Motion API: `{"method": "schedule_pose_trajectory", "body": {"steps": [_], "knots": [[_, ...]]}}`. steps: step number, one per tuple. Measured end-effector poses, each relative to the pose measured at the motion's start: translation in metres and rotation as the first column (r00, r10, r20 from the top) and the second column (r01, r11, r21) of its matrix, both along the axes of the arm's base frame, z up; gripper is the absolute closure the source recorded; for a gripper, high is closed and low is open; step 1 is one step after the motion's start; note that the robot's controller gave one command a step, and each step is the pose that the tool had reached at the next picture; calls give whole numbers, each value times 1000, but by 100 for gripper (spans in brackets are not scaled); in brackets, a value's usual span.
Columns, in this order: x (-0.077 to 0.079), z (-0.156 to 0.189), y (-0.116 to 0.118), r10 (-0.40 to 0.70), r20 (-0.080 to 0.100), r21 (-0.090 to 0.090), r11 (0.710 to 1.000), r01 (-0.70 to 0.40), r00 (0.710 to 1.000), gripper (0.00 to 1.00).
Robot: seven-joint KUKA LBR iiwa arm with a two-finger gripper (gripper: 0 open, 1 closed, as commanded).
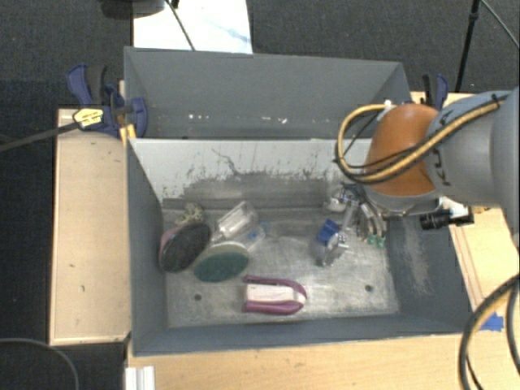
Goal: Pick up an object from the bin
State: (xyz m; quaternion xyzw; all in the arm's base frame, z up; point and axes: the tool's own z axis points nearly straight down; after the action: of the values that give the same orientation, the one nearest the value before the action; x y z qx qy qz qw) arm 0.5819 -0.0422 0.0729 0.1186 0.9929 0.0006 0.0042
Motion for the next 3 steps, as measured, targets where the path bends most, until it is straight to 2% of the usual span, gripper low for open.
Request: {"method": "schedule_pose_trajectory", "body": {"steps": [1, 2, 3], "knots": [[1, 2, 0, 4, -3, -1, 1000, -4, 1000, 0], [4, 4, 0, 5, 5, -1, 1000, -5, 1000, 100], [6, 40, -1, 10, -1, 0, 1000, -10, 1000, 100]]}}
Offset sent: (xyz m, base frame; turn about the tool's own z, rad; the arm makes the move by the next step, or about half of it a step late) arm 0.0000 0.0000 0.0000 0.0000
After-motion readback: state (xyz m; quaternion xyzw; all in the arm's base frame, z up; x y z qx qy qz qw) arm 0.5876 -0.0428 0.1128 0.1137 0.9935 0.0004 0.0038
